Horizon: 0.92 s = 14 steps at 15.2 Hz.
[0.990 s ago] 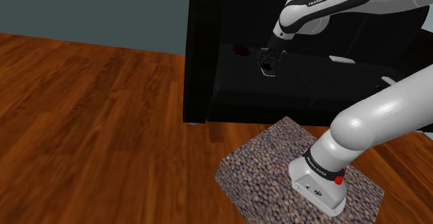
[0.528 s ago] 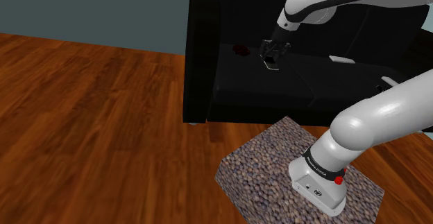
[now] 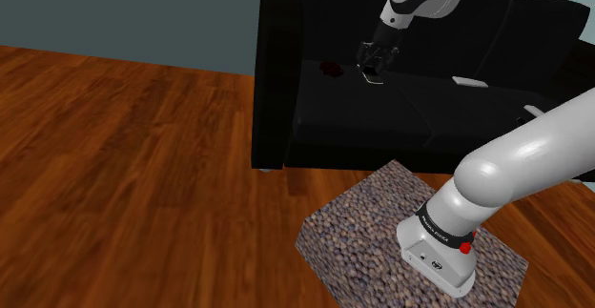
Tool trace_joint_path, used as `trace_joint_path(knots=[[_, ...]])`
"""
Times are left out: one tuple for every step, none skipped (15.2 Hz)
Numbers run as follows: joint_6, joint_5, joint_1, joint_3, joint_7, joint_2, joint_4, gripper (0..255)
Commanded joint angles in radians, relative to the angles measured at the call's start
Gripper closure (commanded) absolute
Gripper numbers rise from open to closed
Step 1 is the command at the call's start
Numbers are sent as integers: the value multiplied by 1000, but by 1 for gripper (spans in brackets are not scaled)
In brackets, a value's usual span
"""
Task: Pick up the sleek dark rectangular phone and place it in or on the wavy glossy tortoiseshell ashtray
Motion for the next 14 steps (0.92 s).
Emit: trace_joint_path(knots=[[1,14,2,-13,-20,84,82,255],[-1,21,3,-18,-29,124,124,255],[-5,30,3,-23,-39,164,167,255],[-11,39,3,-27,-48,204,211,255],[-18,48,2,-31,-58,243,257,255],[-26,57,0,-35,-67,283,304,255],[-35,67,-2,-38,-76,323,352,255],[-46,77,-5,-41,-85,364,402,255],[-58,87,-9,-43,-94,404,453,255],[-72,97,-13,-45,-102,445,507,255],[-87,107,-19,-46,-110,487,562,255],[-104,117,-25,-47,-117,529,620,255],[-122,126,-32,-47,-123,573,680,255],[-142,136,-39,-46,-129,617,744,255]])
